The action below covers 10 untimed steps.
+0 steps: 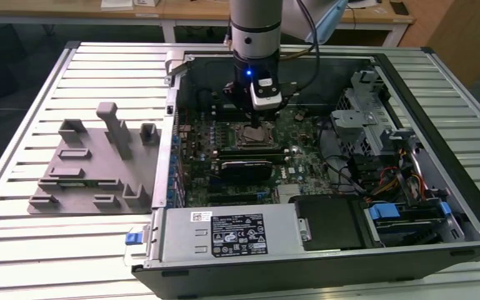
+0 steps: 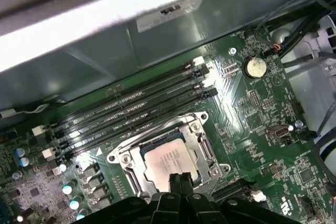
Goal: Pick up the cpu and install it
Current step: 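Install the second cpu locking lever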
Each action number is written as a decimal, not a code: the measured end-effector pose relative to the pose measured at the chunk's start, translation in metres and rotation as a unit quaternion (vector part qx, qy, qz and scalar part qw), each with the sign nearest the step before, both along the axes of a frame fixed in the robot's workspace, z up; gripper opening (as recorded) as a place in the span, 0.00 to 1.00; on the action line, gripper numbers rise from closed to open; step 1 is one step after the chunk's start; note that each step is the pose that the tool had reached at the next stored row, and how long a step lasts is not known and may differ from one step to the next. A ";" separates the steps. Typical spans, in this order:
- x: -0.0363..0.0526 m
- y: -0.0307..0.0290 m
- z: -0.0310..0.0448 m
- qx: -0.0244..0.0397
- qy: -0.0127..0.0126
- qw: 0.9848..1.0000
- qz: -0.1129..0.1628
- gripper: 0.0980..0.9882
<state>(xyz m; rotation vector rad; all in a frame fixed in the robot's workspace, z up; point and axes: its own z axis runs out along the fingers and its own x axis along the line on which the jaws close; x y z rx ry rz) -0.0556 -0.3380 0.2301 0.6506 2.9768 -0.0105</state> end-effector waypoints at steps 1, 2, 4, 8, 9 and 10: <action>0.0000 -0.0005 0.0001 0.000 0.000 1.000 0.000 0.01; 0.0000 -0.0008 0.0008 0.000 0.000 1.000 0.000 0.01; 0.0000 -0.0009 0.0025 0.001 0.000 1.000 0.000 0.01; 0.0000 -0.0023 0.0043 0.001 0.000 1.000 0.000 0.01; 0.0001 -0.0031 0.0046 0.001 0.000 1.000 0.000 0.01; 0.0002 -0.0040 0.0047 0.001 0.000 1.000 0.000 0.01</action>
